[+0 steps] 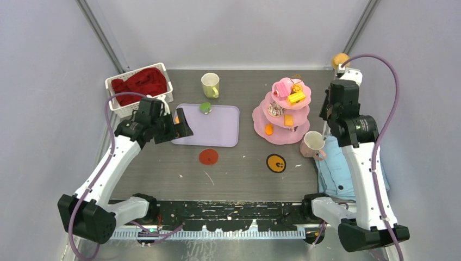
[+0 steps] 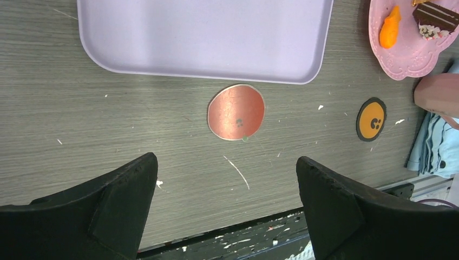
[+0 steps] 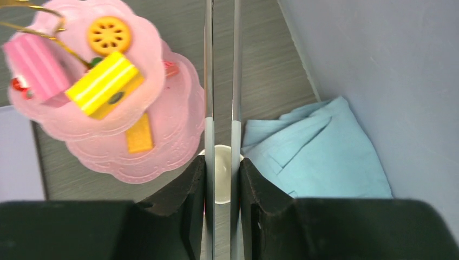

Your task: Serve the afternoon tea

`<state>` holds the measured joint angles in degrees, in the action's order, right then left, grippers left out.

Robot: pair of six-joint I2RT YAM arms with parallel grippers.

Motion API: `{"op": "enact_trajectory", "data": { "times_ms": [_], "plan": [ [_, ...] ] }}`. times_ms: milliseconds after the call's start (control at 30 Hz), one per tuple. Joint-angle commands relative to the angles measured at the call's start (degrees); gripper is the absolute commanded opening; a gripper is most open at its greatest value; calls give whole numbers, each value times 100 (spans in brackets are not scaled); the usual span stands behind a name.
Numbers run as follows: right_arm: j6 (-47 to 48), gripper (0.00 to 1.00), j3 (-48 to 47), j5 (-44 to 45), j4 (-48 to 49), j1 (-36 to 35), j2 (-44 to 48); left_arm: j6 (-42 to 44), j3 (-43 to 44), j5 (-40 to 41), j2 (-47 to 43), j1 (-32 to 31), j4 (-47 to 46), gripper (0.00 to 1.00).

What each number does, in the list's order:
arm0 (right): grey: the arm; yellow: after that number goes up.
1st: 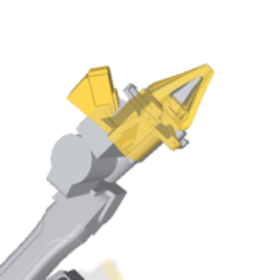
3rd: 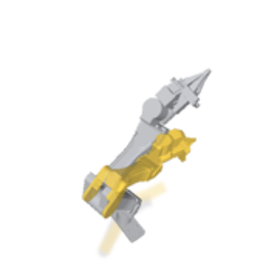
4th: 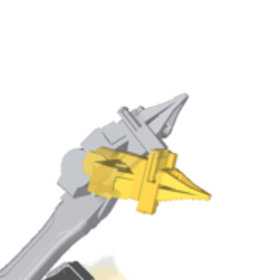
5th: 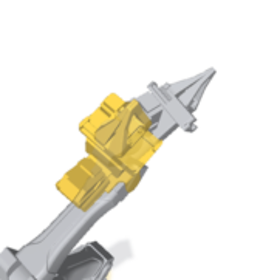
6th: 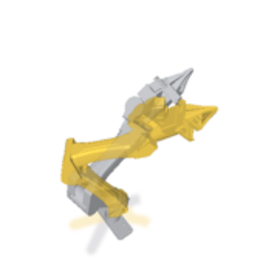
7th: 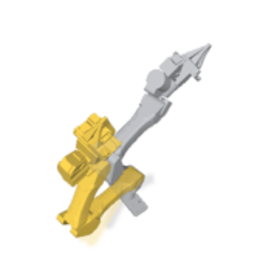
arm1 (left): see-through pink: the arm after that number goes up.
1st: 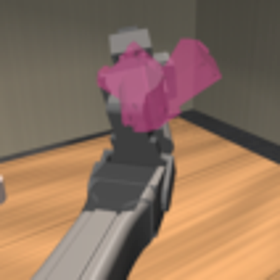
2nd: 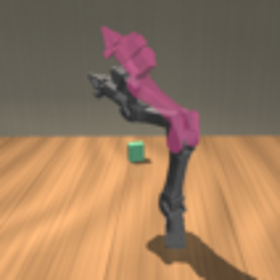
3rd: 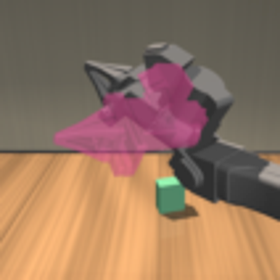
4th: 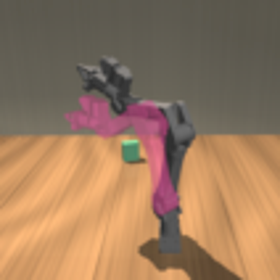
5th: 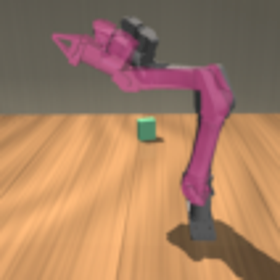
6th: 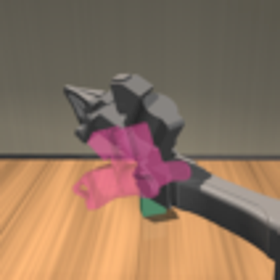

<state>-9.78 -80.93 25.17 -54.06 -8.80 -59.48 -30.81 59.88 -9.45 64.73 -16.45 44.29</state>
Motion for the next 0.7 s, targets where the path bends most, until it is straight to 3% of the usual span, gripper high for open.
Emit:
{"op": "enact_trajectory", "data": {
  "times_ms": [0, 200, 667],
  "plan": [
    [163, 0, 62, -479, 572, 494, 18, 188, 256, -3, 20, 0, -248, 99],
    [173, 1, 163, -1038, 615, 876, -224, 236, 483, -115, 262, -3, -216, 99],
    [497, 1, -172, -2490, 209, 880, -625, 295, 727, -143, 470, -5, -184, 99]
  ]
}}
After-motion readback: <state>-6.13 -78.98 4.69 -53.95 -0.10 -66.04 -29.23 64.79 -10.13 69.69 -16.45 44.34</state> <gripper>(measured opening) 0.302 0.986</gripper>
